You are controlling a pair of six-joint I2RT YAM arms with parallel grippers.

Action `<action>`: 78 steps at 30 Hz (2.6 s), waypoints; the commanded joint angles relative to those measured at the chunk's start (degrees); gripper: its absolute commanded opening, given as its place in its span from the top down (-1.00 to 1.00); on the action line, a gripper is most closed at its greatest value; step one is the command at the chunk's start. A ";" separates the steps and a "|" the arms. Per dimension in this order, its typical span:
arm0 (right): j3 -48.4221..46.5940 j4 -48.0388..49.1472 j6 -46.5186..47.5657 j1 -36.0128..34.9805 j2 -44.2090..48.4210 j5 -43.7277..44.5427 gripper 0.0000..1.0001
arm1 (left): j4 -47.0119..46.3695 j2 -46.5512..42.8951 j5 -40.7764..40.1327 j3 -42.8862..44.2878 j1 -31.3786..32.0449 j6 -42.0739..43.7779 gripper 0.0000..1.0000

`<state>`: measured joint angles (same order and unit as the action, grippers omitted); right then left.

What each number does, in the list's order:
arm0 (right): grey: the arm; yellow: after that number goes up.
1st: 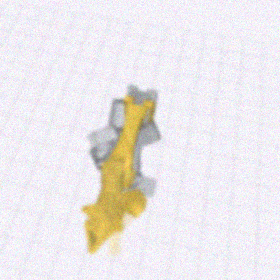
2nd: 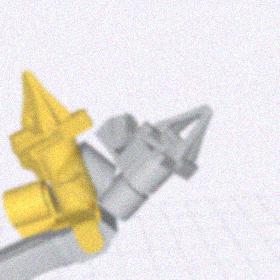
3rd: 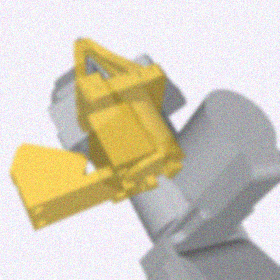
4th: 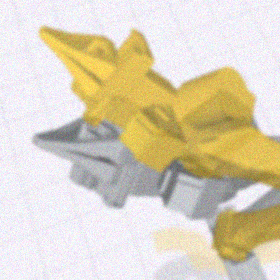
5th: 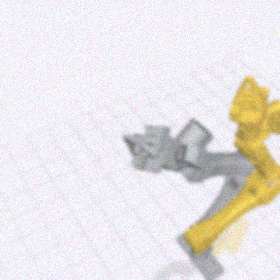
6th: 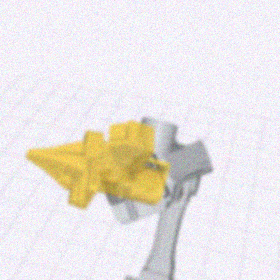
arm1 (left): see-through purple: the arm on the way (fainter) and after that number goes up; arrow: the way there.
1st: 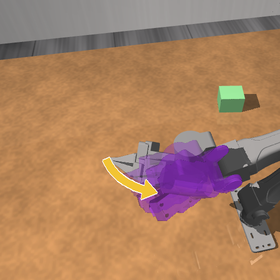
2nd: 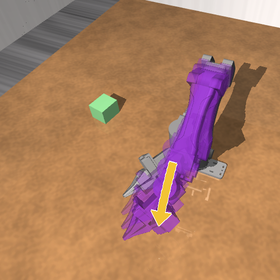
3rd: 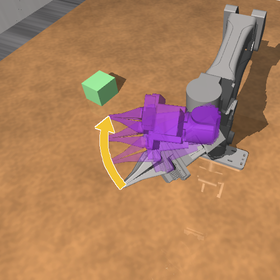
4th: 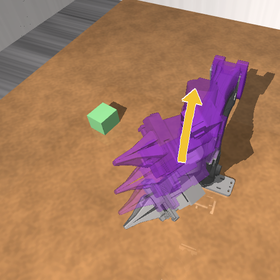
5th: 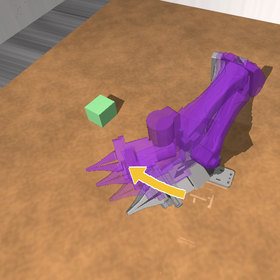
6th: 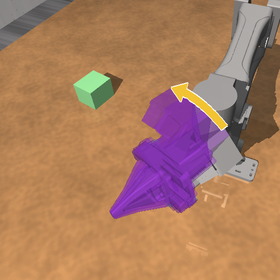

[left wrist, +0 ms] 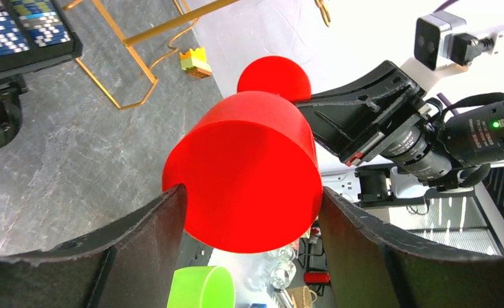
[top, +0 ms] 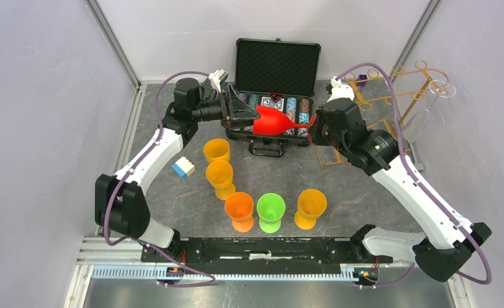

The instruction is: Place the wine glass upside down on the wine glass rack

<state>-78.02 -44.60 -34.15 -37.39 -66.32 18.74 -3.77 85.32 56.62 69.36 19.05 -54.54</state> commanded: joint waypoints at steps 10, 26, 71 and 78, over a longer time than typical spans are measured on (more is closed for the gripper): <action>-10.66 -5.11 16.88 -0.85 -3.94 -6.32 1.00 | 13.78 0.26 -4.54 6.66 -4.46 10.60 -0.59; -32.00 -7.65 35.91 -18.30 -18.87 20.81 1.00 | 25.73 1.33 -7.72 15.29 -4.52 18.82 -0.60; 18.28 63.56 125.91 -33.37 -11.18 42.43 1.00 | -5.37 10.35 15.14 13.92 5.24 -7.41 -0.13; 18.17 63.59 125.93 -33.73 -11.78 42.82 1.00 | -5.37 11.02 15.57 14.31 5.74 -7.33 0.35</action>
<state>-58.04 16.86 91.42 -70.63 -77.89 61.54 -6.79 95.81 70.46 82.11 24.77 -60.49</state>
